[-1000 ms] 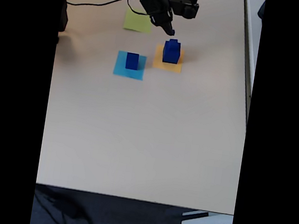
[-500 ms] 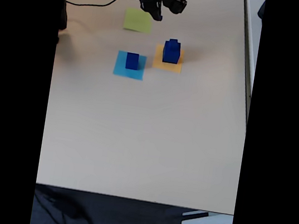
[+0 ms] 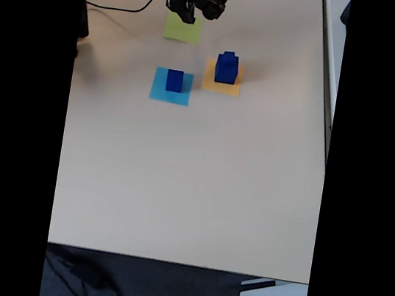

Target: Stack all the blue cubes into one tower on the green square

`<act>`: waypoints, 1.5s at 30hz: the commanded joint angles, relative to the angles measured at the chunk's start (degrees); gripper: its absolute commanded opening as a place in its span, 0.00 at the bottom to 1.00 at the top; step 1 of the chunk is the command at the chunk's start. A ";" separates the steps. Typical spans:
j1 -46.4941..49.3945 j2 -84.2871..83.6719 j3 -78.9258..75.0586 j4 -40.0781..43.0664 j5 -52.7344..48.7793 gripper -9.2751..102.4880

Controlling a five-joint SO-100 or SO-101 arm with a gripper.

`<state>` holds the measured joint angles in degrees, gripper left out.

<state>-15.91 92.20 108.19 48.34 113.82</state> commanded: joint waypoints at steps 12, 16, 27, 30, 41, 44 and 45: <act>-4.39 -0.88 8.26 -12.83 4.57 0.08; -3.69 0.35 10.99 -13.89 3.69 0.08; -1.32 1.32 11.60 -13.80 -0.26 0.08; -1.41 0.79 10.90 -13.71 -0.35 0.08; -2.29 0.18 10.46 -13.80 1.32 0.08; -2.29 0.09 10.46 -13.80 1.23 0.08; -2.29 0.09 10.37 -13.80 0.97 0.08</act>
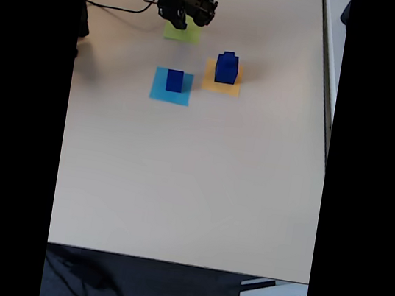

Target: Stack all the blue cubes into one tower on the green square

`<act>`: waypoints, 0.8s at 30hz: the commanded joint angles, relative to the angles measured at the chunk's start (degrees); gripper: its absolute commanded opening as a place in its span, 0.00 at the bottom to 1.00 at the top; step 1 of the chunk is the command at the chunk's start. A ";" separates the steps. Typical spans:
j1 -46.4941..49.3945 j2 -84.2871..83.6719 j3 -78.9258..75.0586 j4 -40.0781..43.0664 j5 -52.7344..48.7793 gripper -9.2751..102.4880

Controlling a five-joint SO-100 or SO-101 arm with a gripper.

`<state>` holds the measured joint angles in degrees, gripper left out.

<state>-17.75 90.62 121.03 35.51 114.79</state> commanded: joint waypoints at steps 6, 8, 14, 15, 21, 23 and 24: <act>-0.26 1.76 -2.64 -0.97 -0.70 0.10; -0.35 1.76 -2.72 -0.97 -0.62 0.11; -0.79 1.67 -3.34 -0.97 -0.09 0.15; -0.88 1.67 -3.43 -0.97 0.00 0.15; -1.23 1.23 -4.57 -0.88 0.00 0.15; -1.23 1.14 -6.15 -0.26 -0.70 0.15; -1.23 1.14 -6.94 -0.09 -0.97 0.16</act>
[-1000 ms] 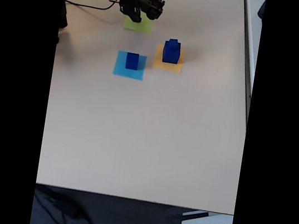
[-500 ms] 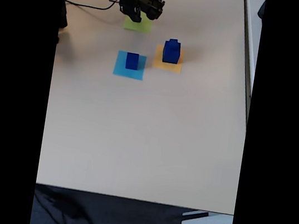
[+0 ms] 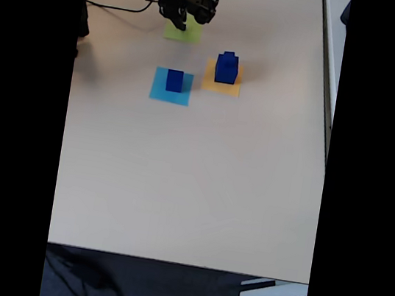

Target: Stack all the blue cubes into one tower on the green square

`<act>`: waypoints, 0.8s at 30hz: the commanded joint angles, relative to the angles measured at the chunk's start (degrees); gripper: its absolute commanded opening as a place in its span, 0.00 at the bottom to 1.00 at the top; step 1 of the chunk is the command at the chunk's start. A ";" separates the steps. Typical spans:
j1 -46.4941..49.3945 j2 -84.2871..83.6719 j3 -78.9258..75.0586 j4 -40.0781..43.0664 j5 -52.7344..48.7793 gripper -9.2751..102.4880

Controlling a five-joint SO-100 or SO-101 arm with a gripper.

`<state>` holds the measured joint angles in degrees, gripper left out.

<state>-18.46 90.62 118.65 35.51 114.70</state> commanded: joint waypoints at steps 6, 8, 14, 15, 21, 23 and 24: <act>-0.18 1.23 -8.53 -0.18 -0.97 0.16; 0.62 1.23 -10.28 -0.09 -1.58 0.17; 5.27 -0.44 -20.13 5.71 -6.77 0.19; 6.24 -0.62 -21.97 7.12 -7.91 0.19; 12.66 -1.41 -29.00 11.16 -16.35 0.23; 14.06 -1.32 -29.36 11.60 -17.67 0.25; 14.77 -1.23 -29.27 11.60 -18.63 0.26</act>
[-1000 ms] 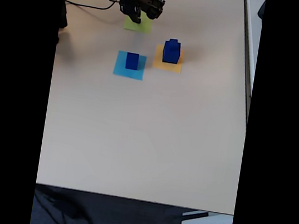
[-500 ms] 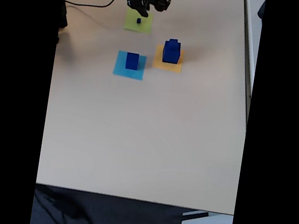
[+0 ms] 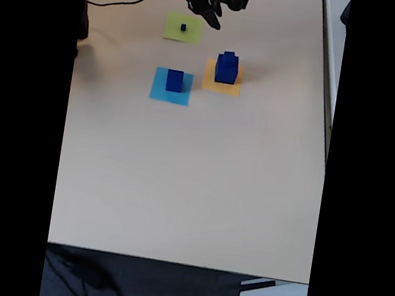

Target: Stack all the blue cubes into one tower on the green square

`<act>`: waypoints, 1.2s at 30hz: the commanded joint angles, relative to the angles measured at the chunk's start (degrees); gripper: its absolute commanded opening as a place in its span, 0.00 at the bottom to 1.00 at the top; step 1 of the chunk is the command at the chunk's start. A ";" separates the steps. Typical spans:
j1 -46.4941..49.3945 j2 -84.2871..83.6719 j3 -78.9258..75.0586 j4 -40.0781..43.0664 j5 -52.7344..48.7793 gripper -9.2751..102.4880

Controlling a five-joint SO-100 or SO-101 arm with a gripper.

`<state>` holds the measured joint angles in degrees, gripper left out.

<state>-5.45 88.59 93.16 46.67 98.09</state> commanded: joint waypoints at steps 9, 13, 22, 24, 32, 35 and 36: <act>5.54 -3.60 -5.27 -0.62 -7.73 0.28; 5.62 -5.36 -5.27 -2.20 -7.73 0.28; 6.59 -7.03 -6.77 -2.72 -9.05 0.29; 6.77 -6.86 -6.77 -2.64 -9.58 0.29; 8.09 -7.29 -7.47 -2.55 -11.07 0.30; 8.61 -8.17 -8.96 -2.11 -11.87 0.29; 8.88 -8.70 -9.67 -2.11 -12.22 0.29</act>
<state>2.64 79.63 88.15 45.35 86.75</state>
